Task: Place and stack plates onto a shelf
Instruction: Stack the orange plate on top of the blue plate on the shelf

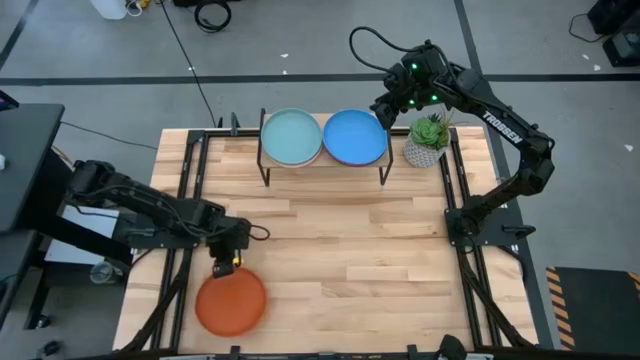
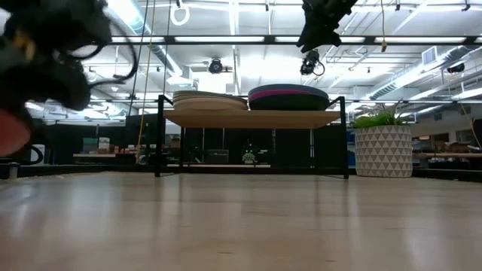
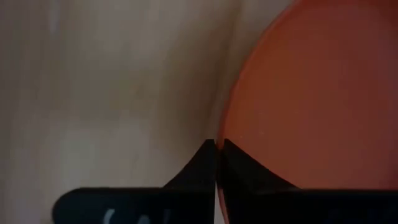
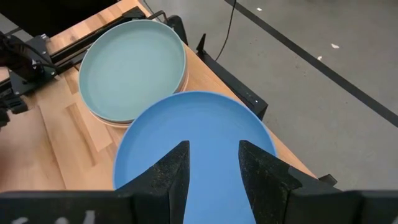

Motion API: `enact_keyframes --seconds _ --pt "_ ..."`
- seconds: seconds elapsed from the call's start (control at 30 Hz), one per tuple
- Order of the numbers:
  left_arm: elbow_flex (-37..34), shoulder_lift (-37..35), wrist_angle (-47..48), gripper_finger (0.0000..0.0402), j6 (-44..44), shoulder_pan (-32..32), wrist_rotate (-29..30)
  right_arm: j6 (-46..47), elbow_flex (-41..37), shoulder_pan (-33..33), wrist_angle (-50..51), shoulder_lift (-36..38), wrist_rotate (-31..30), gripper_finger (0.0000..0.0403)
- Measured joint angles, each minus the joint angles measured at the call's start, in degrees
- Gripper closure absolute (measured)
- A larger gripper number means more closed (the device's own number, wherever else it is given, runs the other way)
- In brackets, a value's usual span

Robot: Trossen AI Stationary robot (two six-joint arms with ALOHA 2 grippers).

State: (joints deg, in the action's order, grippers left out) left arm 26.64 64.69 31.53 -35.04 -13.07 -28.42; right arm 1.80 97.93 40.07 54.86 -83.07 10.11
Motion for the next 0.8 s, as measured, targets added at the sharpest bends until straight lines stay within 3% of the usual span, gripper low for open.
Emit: enact_keyframes --seconds 0.2,0.47,0.63,0.8 --pt "10.1 -0.3 0.3 0.0389 -1.4 7.7 4.6 0.4 0.0 -0.4 0.0 -1.1 6.5 0.0259" --pt "24.7 -0.2 0.4 0.0389 -6.5 22.5 28.9 2.3 0.0 -4.4 -3.5 -2.9 12.4 0.0245" --pt "30.9 1.6 0.1 0.0389 -3.7 29.0 36.7 6.0 0.0 -7.3 -10.1 -2.9 13.0 0.0199" --pt "36.1 4.7 -2.5 0.0389 -1.3 31.4 44.4 10.9 0.0 -8.8 -15.2 -2.9 13.6 0.0142"
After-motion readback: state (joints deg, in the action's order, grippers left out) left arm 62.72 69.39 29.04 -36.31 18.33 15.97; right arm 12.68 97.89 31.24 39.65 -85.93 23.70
